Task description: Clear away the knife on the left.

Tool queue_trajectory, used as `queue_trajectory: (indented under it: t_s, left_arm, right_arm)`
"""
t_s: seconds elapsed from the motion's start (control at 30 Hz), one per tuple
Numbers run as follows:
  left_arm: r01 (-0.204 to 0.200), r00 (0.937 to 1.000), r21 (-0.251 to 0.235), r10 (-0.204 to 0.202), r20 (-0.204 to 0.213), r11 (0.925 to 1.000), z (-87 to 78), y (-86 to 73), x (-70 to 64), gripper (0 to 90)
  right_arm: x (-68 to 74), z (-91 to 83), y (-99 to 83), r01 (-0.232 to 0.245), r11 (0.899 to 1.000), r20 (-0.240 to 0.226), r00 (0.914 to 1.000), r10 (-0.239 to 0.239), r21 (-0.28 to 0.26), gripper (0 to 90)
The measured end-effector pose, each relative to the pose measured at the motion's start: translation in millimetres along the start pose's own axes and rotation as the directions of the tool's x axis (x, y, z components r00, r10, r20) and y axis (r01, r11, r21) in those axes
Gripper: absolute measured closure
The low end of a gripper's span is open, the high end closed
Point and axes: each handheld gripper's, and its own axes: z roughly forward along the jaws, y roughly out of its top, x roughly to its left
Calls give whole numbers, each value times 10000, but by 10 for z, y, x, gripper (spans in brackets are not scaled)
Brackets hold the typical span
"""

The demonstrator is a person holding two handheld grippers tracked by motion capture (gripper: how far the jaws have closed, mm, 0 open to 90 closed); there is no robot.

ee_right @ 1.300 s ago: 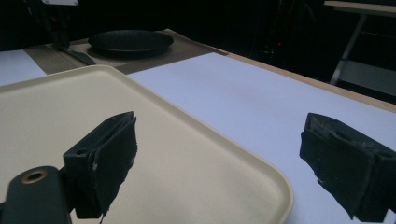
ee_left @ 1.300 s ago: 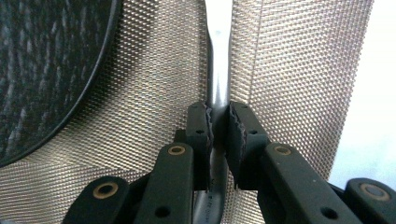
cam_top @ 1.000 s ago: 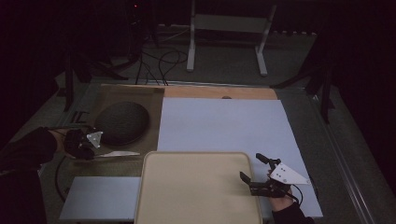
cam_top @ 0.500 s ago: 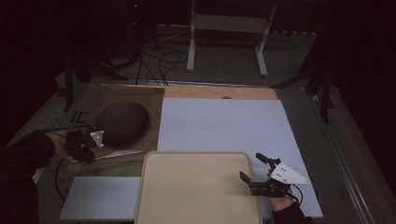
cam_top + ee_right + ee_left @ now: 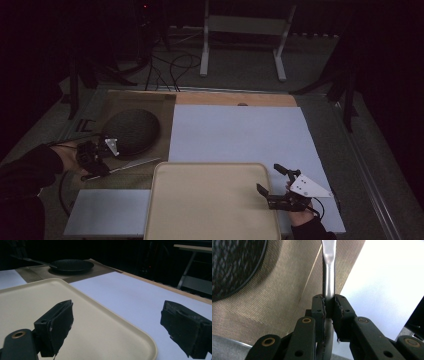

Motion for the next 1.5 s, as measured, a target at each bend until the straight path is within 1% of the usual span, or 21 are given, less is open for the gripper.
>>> queue_trajectory:
  t_s: [0.13,0.17,0.2,0.3,0.4,0.47,0.5,0.53,0.67,0.8,0.83,0.87,0.93,0.97,1.0,1.1,1.13,1.23,1.33,1.37,1.5]
  left_arm:
    - [118,9999,-84,-118,-12,9999,-34,104,-78,798]
    - [92,9998,-185,-89,159,9998,-49,139,-105,799]
    - [-36,9998,-286,41,189,9996,-58,164,-130,798]
    - [35,9996,-208,-29,290,9998,-80,276,-210,799]
    - [10,9995,-226,-2,322,9997,-83,323,-256,798]
    - [-114,9992,-299,125,374,9995,-84,350,-294,798]
    - [11,9990,-294,2,453,9996,-84,369,-304,798]
    - [-42,9992,-311,54,389,9995,-82,385,-326,798]
    - [79,9985,-434,-55,553,9990,-55,451,-402,798]
    - [156,9993,-570,-136,359,9983,-27,534,-509,798]
    - [268,9986,-557,-242,468,9981,-21,551,-519,798]
    - [233,9991,-559,-213,362,9982,-15,572,-548,798]
    - [324,9988,-518,-304,391,9981,-4,618,-588,798]
    - [327,9992,-551,-315,237,9979,2,647,-619,798]
    - [401,9988,-550,-385,302,9977,4,664,-630,798]
    - [371,9988,-564,-353,336,9977,15,735,-702,798]
    - [500,9983,-609,-480,338,9969,22,767,-731,798]
    - [550,9976,-696,-520,452,9961,41,835,-793,798]
    - [443,9976,-730,-402,559,9963,55,905,-869,798]
    - [470,9977,-811,-427,532,9956,60,926,-898,798]
    - [766,9966,-698,-741,368,9946,92,1013,-989,798]
  right_arm:
    - [-11,2,-3,-26,10000,1,10000,26,-33,109]
    - [-12,3,-2,-20,10000,17,10000,20,-26,109]
    - [-9,1,0,-38,10000,34,10000,38,-1,109]
    - [-12,4,-3,-27,10000,44,10000,27,-6,109]
    - [-15,4,-6,-65,10000,45,10000,65,22,109]
    - [-19,4,-8,-69,10000,55,10000,69,7,109]
    - [-20,3,-7,-67,10000,83,9999,67,17,109]
    - [-20,3,-7,-67,10000,83,9999,67,17,109]
    - [-16,8,-7,-87,10000,93,9999,87,38,110]
    - [-14,10,-7,-86,9999,87,9999,85,63,109]
    - [-17,11,-7,-65,9999,104,9999,64,77,110]
    - [-19,11,-8,-89,9999,103,9999,88,93,110]
    - [-18,11,-8,-121,9999,111,9999,120,94,110]
    - [-19,12,-8,-90,9999,112,9999,88,110,110]
    - [-17,13,-7,-87,9999,108,9999,86,94,110]
    - [-16,14,-5,-45,10000,97,9999,45,84,109]
    - [-17,14,-7,-68,9999,110,9999,67,109,110]
    - [-17,16,-7,-48,9999,114,9999,47,114,110]
    - [-15,15,-4,-21,9999,115,9999,20,117,110]
    - [-15,15,-4,-21,9999,115,9999,20,117,110]
    - [-14,17,-6,-43,9999,130,9999,41,130,110]
